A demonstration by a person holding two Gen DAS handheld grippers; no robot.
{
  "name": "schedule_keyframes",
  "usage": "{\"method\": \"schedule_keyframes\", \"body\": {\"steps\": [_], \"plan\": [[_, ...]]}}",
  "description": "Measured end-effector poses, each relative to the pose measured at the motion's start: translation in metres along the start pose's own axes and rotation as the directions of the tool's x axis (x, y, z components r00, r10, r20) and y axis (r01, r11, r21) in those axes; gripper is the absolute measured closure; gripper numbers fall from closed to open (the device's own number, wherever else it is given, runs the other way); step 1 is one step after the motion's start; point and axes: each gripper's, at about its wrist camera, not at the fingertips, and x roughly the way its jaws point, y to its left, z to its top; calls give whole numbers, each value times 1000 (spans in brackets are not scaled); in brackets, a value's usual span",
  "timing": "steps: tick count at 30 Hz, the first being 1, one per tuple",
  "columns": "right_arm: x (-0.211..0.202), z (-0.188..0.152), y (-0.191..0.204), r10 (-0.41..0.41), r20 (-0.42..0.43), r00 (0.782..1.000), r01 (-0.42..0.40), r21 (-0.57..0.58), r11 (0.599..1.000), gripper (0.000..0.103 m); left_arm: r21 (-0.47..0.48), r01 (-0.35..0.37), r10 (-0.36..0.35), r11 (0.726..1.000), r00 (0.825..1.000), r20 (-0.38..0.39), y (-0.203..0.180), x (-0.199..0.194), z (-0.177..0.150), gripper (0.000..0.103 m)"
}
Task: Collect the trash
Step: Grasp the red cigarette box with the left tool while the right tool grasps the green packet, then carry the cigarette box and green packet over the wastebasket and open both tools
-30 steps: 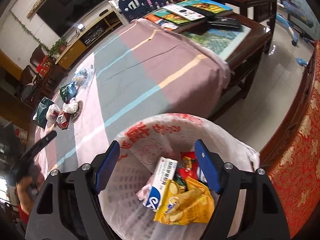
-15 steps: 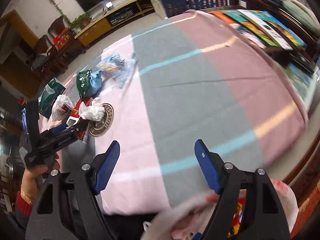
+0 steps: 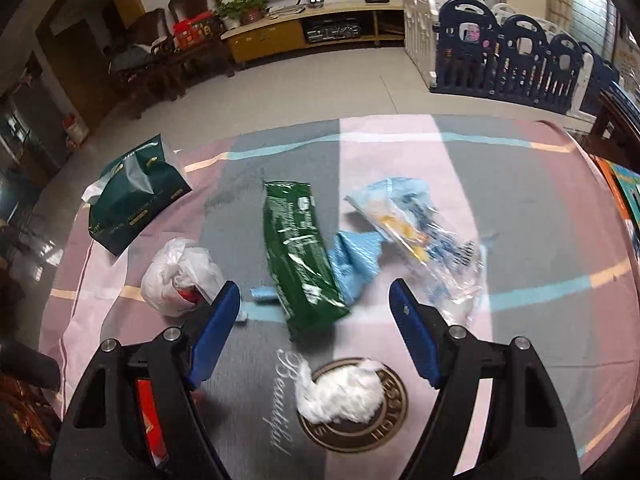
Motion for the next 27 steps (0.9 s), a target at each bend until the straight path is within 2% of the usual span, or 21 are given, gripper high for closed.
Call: {"method": "schedule_keyframes", "body": {"steps": [3, 4, 5, 6, 9, 14, 17, 20, 22, 24, 27], "plan": [[29, 9, 27, -118, -22, 993, 116, -91, 989, 27, -25, -19, 20, 1000, 998, 54, 17, -25, -4, 44], [40, 10, 34, -164, -43, 985, 158, -128, 979, 36, -38, -19, 22, 999, 998, 63, 22, -31, -5, 44], [49, 9, 36, -181, -77, 980, 169, -142, 975, 62, -62, -8, 13, 998, 997, 72, 29, -37, -5, 44], [55, 7, 35, -185, -110, 977, 169, -140, 976, 66, -79, -2, 8, 997, 997, 79, 33, -41, -6, 44], [42, -1, 30, -144, -111, 983, 131, -121, 984, 76, -87, -8, 17, 996, 995, 99, 36, -52, -8, 44], [-37, -29, 8, -4, -28, 1000, 2, -68, 998, 77, -87, 22, -12, 996, 994, 113, 24, -72, -20, 44], [-94, -54, -11, 54, 38, 998, -53, -29, 998, 77, -74, 40, -32, 996, 994, 108, 9, -84, -33, 44], [-146, -91, -43, 113, 57, 992, -116, 58, 992, 77, -39, 62, -58, 997, 993, 98, -13, -99, -47, 44], [-172, -118, -60, 117, 65, 991, -124, 107, 986, 77, -7, 75, -74, 997, 992, 104, -27, -110, -53, 44], [-200, -148, -78, 86, 78, 993, -97, 149, 984, 77, 42, 73, -78, 996, 990, 120, -47, -126, -58, 44], [-231, -189, -100, 31, 84, 996, -46, 189, 981, 77, 118, 29, -47, 993, 988, 149, -74, -146, -63, 44]]}}
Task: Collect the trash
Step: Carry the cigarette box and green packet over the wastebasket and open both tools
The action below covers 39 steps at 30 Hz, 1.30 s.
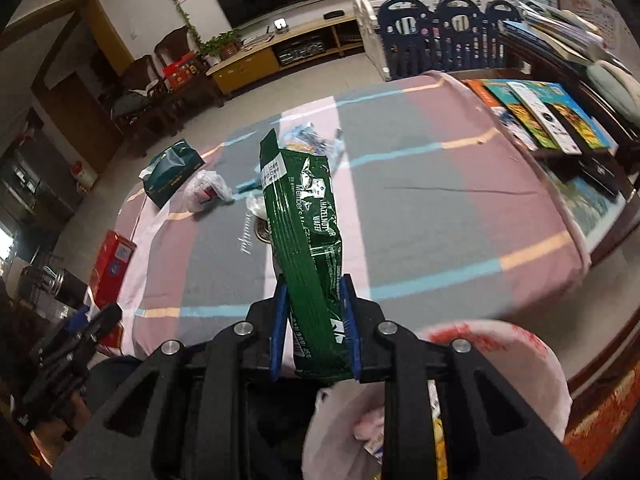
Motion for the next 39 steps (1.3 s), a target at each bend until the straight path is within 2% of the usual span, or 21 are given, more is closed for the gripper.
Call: {"method": "schedule_keyframes", "body": {"steps": [3, 9, 14, 18, 23, 26, 30, 39], "plan": [[-28, -26, -16, -76, 8, 997, 76, 7, 997, 77, 78, -47, 46, 996, 999, 16, -29, -15, -2, 44], [-67, -57, -38, -142, 13, 990, 142, 2, 990, 77, 168, -13, 10, 986, 1000, 19, -78, -32, -11, 44], [-103, -58, -59, -170, 87, 982, 169, 28, 985, 77, 228, 38, -40, 973, 999, 2, -115, -39, -20, 44], [-120, -60, -73, -165, 102, 981, 161, 43, 986, 77, 282, 94, -86, 955, 995, -44, -147, -35, -35, 44], [-107, -81, -85, -190, 28, 981, 188, 43, 981, 77, 333, 160, -121, 929, 983, -136, -177, -17, -62, 44], [-101, -86, -93, -183, 1, 983, 183, 72, 981, 77, 366, 160, -107, 917, 981, -163, -186, -12, -79, 44], [-99, -84, -90, -169, -5, 986, 169, 68, 983, 77, 403, 136, -86, 905, 987, -139, -195, -18, -90, 44], [-104, -69, -70, -198, -3, 980, 198, 25, 980, 77, 328, 119, -87, 937, 990, -112, -167, -26, -83, 44]]}}
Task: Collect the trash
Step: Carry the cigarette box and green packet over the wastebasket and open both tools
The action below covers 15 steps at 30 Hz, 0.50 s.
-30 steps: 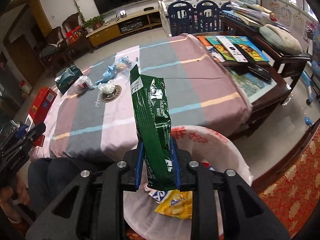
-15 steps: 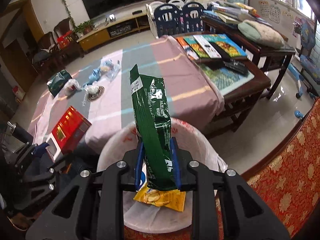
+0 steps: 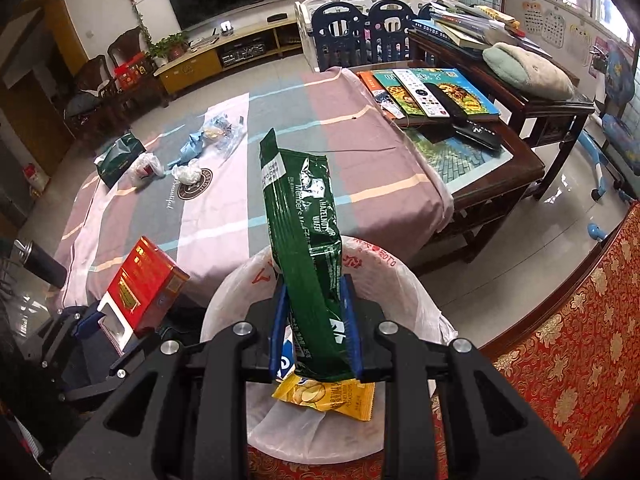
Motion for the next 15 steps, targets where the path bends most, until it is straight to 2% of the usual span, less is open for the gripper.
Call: {"method": "schedule_keyframes", "body": {"steps": [11, 15], "plan": [[6, -1, 23, -18, -24, 1000, 17, -36, 999, 77, -35, 7, -7, 999, 1000, 14, 12, -5, -5, 44], [13, -10, 21, -53, -62, 997, 51, -43, 998, 76, -47, -2, 2, 999, 1000, 17, 15, -6, -4, 44]]}}
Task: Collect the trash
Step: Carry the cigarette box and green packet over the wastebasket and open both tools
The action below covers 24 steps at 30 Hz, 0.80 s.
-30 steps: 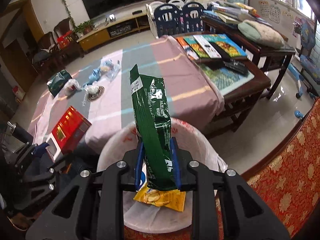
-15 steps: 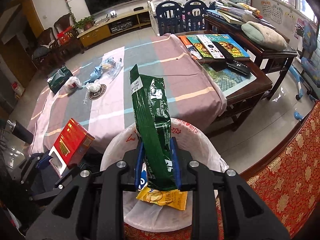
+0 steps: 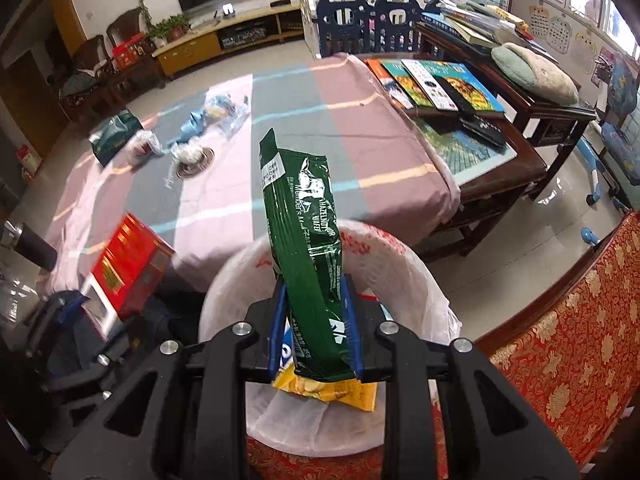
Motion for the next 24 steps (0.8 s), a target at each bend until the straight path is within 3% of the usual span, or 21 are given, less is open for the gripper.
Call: {"method": "schedule_keyframes", "body": {"steps": [4, 6, 8, 10, 11, 13, 15, 17, 20, 22, 24], "plan": [[19, -21, -9, -37, -85, 996, 37, 3, 999, 76, -6, 5, -4, 1000, 1000, 9, -1, -2, 0, 44], [27, -27, -16, -40, -121, 992, 45, 32, 998, 70, -5, 12, -12, 1000, 1000, 13, -1, -3, 0, 44], [31, -27, -25, -19, -148, 989, 32, 83, 996, 50, -8, 20, -20, 1000, 1000, 13, 0, -2, 1, 44], [27, -25, -35, 5, -124, 992, 13, 144, 989, 34, -12, 34, -34, 999, 999, 9, 2, 0, 2, 44], [23, -23, -40, 12, -106, 994, 6, 169, 986, 31, -18, 58, -58, 998, 998, 2, 2, 2, 3, 44], [19, -21, -47, 25, -84, 996, -7, 204, 979, 30, -35, 139, -140, 990, 990, -21, 3, 9, 4, 44], [16, -19, -52, 24, -70, 997, -7, 227, 974, 29, -70, 261, -265, 963, 963, -51, 3, 18, 5, 44], [15, -19, -58, 21, -59, 998, -6, 248, 969, 29, -71, 331, -336, 941, 940, -66, -3, 26, 6, 44], [14, -18, -64, 30, -53, 998, -14, 279, 960, 29, 5, 352, -350, 936, 932, -89, -21, 33, 4, 43], [14, -18, -67, 36, -50, 998, -19, 290, 957, 29, 19, 364, -360, 931, 927, -104, -29, 37, 2, 24], [14, -19, -68, 34, -44, 998, -19, 296, 955, 29, 17, 364, -360, 931, 928, -98, -32, 38, 2, 17]]}}
